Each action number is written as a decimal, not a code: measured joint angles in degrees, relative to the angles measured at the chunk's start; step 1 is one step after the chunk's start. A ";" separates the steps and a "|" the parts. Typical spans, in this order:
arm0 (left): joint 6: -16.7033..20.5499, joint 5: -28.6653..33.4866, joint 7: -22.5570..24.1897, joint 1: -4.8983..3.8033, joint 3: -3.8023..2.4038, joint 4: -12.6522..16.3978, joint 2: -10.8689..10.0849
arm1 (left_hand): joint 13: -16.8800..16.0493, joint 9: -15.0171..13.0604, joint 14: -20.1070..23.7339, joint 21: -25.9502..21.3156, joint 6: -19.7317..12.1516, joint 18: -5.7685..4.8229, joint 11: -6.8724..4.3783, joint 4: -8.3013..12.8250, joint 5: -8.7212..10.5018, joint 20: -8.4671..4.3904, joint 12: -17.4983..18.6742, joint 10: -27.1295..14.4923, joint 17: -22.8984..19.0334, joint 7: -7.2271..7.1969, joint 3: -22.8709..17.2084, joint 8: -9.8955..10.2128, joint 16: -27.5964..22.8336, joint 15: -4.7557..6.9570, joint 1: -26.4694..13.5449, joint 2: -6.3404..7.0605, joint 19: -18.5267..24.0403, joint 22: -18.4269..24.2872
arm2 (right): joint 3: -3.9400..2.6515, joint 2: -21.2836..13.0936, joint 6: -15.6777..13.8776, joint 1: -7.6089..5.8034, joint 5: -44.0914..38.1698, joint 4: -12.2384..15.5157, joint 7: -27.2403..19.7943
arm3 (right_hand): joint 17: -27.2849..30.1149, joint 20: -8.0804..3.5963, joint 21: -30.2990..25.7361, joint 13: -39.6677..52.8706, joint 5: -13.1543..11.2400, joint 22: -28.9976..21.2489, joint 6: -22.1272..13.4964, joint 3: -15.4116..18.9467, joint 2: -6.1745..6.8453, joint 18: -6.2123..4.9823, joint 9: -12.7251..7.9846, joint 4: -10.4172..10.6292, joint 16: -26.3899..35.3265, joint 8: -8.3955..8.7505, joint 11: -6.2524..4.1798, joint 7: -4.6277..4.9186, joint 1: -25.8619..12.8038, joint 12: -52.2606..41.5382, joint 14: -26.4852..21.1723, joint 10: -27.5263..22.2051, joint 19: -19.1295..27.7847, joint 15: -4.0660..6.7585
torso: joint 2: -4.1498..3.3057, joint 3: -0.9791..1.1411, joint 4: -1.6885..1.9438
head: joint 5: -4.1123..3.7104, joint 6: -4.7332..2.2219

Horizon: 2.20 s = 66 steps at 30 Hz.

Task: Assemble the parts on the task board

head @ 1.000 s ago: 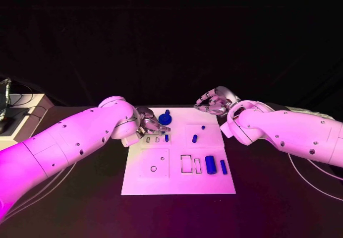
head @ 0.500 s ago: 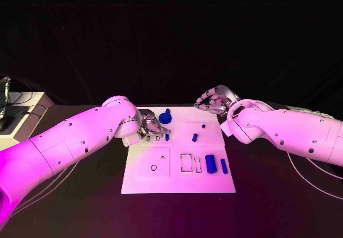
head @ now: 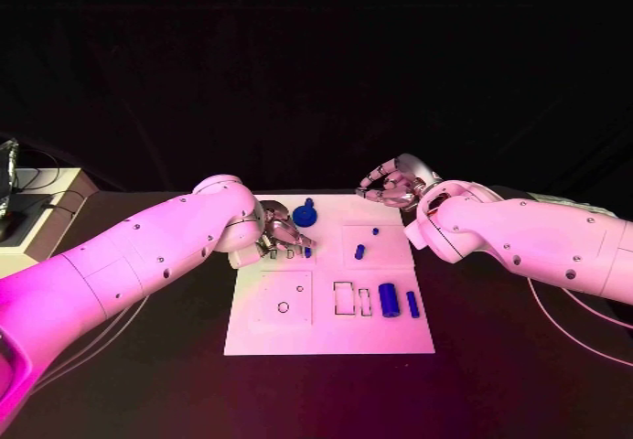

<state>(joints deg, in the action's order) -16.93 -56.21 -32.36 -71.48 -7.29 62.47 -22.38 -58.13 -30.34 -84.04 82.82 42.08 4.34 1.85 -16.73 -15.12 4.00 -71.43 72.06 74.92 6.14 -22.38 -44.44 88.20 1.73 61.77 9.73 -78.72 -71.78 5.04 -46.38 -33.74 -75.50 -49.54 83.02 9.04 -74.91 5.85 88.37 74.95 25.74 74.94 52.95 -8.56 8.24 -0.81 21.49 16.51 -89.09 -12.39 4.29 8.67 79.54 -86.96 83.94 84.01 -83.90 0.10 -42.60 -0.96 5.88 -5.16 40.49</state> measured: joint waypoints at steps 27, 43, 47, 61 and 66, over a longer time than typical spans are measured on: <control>-1.20 0.12 0.33 0.01 0.13 -2.59 1.39 | 1.25 -0.92 0.00 0.00 0.00 0.00 -0.20 0.33 0.00 0.00 0.89 -0.61 -0.01 0.00 -3.68 0.00 0.00 0.00 2.70 0.31 0.00 -0.07 | 0.00 0.46 -0.01 0.00 0.01 -0.25 -0.01 | 0.00 0.00 -0.24 -0.02 0.00 -0.02 0.00 0.00 0.00 0.00 0.07 0.00 0.00 0.00 0.00 0.00 0.00 0.00 0.00 0.00 0.00 0.00 | 0.01 0.10 -0.07 | 0.18 0.49; -1.33 0.73 0.66 0.00 0.16 -2.76 1.42 | 1.90 -1.32 0.00 0.00 0.21 0.00 -0.41 0.47 0.01 0.00 1.55 -0.82 -0.01 -0.21 -6.37 0.40 0.00 -0.01 4.37 0.41 0.01 -0.09 | 0.00 0.64 0.01 0.02 0.01 -0.40 0.00 | 0.00 0.00 -0.24 -0.04 0.00 -0.02 0.00 -0.47 0.00 0.00 0.12 0.00 0.00 0.00 0.00 0.00 0.00 0.00 0.00 0.00 0.00 0.00 | 0.03 0.10 0.02 | 0.29 0.69; -1.40 0.92 0.83 -0.03 0.16 -2.66 1.40 | 2.26 -1.85 0.00 0.00 0.21 0.00 -0.55 1.49 0.05 0.00 2.06 -1.11 -0.01 -0.21 -11.11 0.88 0.00 -0.01 6.59 0.97 0.01 -0.09 | 0.00 0.64 0.01 0.02 0.01 -0.42 0.00 | 0.00 0.00 -0.24 -0.04 0.00 -0.03 0.00 -0.47 0.00 0.00 0.12 0.00 0.00 0.00 0.00 0.00 0.00 0.00 0.00 0.00 0.00 0.00 | 0.04 0.10 -0.01 | 0.35 0.72; -1.88 1.78 1.41 -0.02 0.22 -2.66 1.40 | 4.24 -2.22 0.00 0.00 0.37 0.00 -0.51 6.31 -4.91 0.19 4.04 -1.94 -0.01 0.15 -21.04 2.02 0.23 -0.01 7.43 1.57 0.65 0.11 | 0.01 0.70 0.02 0.02 0.00 -0.62 0.00 | 0.00 0.00 -0.24 -0.05 0.00 -0.03 0.00 -0.47 0.00 0.00 0.12 0.00 0.00 0.00 0.00 0.00 0.00 -0.01 0.00 0.00 0.00 0.00 | 0.03 0.10 -0.01 | 0.46 0.75; -1.88 2.02 1.52 0.00 0.24 -2.66 1.36 | 4.42 -2.22 0.02 0.24 0.74 0.00 -0.51 6.31 -7.76 0.20 4.39 -1.94 -0.01 0.52 -21.04 2.02 0.23 0.01 6.59 0.76 0.65 -0.22 | 0.02 0.72 0.03 0.03 0.01 -0.72 0.00 | 0.00 0.00 -0.24 0.00 0.00 -0.04 0.00 -0.47 0.00 0.00 0.11 0.00 0.00 0.00 0.00 0.00 0.00 -0.01 0.00 0.00 0.00 0.00 | 0.03 0.10 -0.04 | 0.49 0.76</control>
<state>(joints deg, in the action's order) -18.81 -54.20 -30.84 -71.49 -7.05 59.80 -21.02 -53.71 -32.56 -84.02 83.06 42.82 4.34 1.34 -10.42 -22.88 4.20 -67.04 70.12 74.91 6.66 -43.42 -42.43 88.43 1.74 68.35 10.48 -78.07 -72.00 5.05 -45.66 -33.71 -75.47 -49.53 82.30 9.04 -74.91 5.85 88.13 74.95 25.73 74.91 52.96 -9.03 8.24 -0.82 21.60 16.51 -89.09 -12.39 4.29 8.67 79.55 -86.96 83.94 84.01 -83.90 0.10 -42.57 -0.86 5.84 -4.67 41.25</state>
